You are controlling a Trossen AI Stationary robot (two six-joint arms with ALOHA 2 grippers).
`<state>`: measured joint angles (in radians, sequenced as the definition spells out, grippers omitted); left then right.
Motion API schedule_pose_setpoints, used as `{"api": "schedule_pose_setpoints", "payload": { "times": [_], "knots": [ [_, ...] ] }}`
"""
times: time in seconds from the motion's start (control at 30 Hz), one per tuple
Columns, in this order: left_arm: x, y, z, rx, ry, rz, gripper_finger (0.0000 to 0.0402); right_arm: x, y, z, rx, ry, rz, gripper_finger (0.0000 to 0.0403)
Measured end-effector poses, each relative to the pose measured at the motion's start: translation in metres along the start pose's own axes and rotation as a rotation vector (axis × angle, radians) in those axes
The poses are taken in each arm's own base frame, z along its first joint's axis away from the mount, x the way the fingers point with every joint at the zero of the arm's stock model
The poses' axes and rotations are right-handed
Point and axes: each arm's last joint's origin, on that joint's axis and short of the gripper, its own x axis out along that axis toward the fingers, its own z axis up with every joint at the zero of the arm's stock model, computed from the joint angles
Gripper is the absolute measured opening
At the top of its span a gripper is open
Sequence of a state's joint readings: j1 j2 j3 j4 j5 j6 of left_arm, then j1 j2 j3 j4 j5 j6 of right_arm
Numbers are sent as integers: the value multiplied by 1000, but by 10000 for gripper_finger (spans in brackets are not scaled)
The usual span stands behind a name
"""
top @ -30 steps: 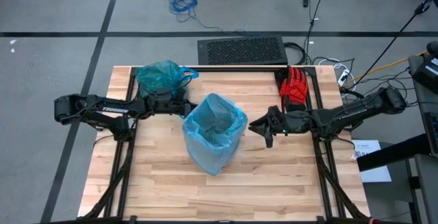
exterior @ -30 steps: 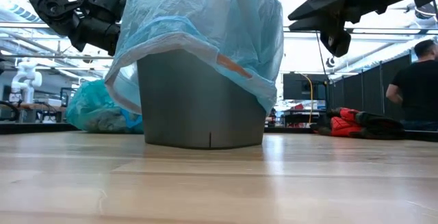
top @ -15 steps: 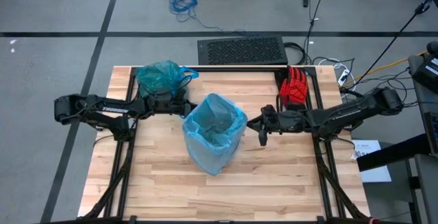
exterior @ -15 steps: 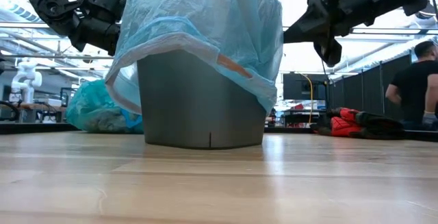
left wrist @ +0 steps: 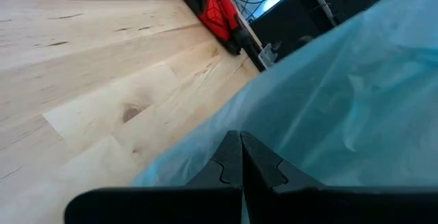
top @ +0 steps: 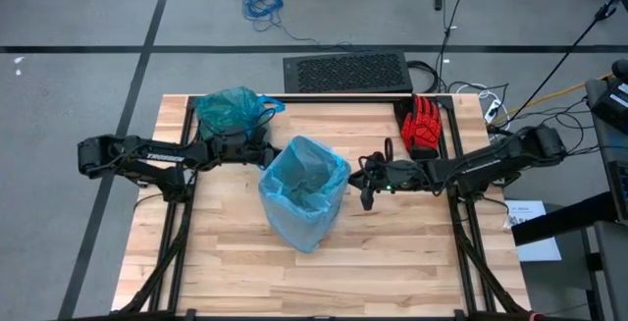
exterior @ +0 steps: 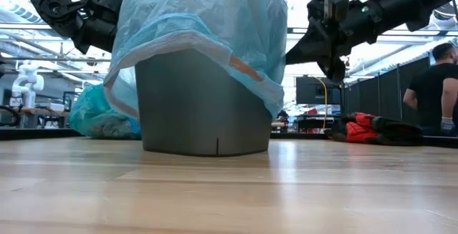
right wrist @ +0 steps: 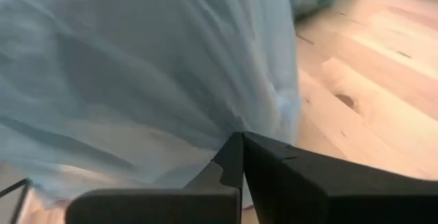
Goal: Place trash/remove bag and relplace
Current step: Insert the new blue trash bag into the trash bin
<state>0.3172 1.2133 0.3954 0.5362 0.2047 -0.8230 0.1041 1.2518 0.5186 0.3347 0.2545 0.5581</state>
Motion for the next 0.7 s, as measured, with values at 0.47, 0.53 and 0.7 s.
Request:
{"api": "schedule_pose_setpoints", "payload": {
  "times": [0.47, 0.53, 0.7],
  "knots": [
    [0, 0, 0, 41, 0, 0, 0, 31, -18, -25, 15, 126, -69, 0],
    [0, 0, 0, 45, -1, -1, 0, 24, -15, -20, 23, 120, -56, 0],
    [-7, -7, 6, 65, -36, -44, 0, -8, 1, -1, 56, 50, 22, 0]
  ]
}}
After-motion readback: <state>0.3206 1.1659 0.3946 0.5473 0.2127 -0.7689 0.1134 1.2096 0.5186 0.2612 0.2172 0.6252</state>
